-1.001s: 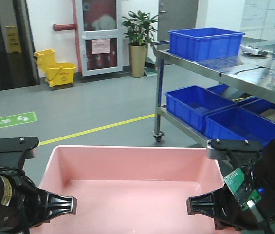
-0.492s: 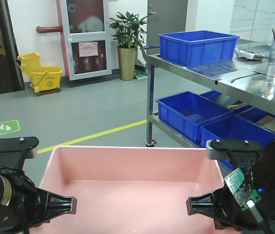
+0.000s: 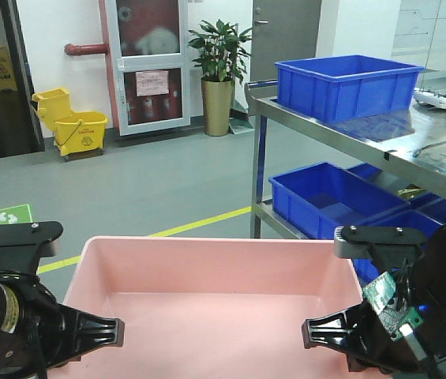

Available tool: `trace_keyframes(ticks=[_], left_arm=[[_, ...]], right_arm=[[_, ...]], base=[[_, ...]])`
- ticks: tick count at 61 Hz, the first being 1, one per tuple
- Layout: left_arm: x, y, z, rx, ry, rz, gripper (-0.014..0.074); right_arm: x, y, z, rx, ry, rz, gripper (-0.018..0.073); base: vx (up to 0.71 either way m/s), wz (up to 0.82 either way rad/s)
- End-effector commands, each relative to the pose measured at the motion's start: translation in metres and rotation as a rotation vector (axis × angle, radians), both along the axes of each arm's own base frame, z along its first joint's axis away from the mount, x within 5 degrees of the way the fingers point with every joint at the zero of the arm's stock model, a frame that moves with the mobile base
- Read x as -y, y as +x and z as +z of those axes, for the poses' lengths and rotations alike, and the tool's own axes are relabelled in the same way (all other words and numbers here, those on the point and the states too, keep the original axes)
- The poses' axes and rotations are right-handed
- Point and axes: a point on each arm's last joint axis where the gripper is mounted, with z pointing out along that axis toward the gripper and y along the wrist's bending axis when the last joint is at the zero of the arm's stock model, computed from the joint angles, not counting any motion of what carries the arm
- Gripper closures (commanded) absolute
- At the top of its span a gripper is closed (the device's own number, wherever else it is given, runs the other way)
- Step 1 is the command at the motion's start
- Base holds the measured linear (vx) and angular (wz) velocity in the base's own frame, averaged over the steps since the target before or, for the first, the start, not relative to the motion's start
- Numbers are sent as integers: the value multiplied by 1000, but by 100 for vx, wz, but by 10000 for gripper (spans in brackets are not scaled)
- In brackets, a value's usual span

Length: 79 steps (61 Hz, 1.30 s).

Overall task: Grab pink bin and stack on right shelf
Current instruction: 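Hold the pink bin with both grippers while driving to the table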

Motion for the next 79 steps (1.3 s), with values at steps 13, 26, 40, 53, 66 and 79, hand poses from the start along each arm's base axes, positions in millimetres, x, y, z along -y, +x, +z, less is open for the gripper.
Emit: trace_keyframes(ticks=[13, 26, 40, 53, 66, 79], left_arm=[[-6, -2, 21, 105, -4, -2, 540], [-6, -1, 21, 106, -4, -2, 540], [-6, -1, 21, 106, -4, -2, 540], [-6, -1, 21, 106, -4, -2, 540], [-6, -1, 21, 106, -4, -2, 540], [-6, -1, 21, 106, -4, -2, 540]], right_arm=[[10, -1, 19, 103, -39, 1, 523], [11, -1, 19, 103, -40, 1, 523], [10, -1, 19, 104, -39, 1, 523], [10, -1, 19, 104, -39, 1, 523], [10, -1, 19, 104, -39, 1, 523], [10, -1, 19, 104, -39, 1, 523]], base=[[41, -5], [41, -14], [41, -20], [41, -20], [42, -16], [40, -17]])
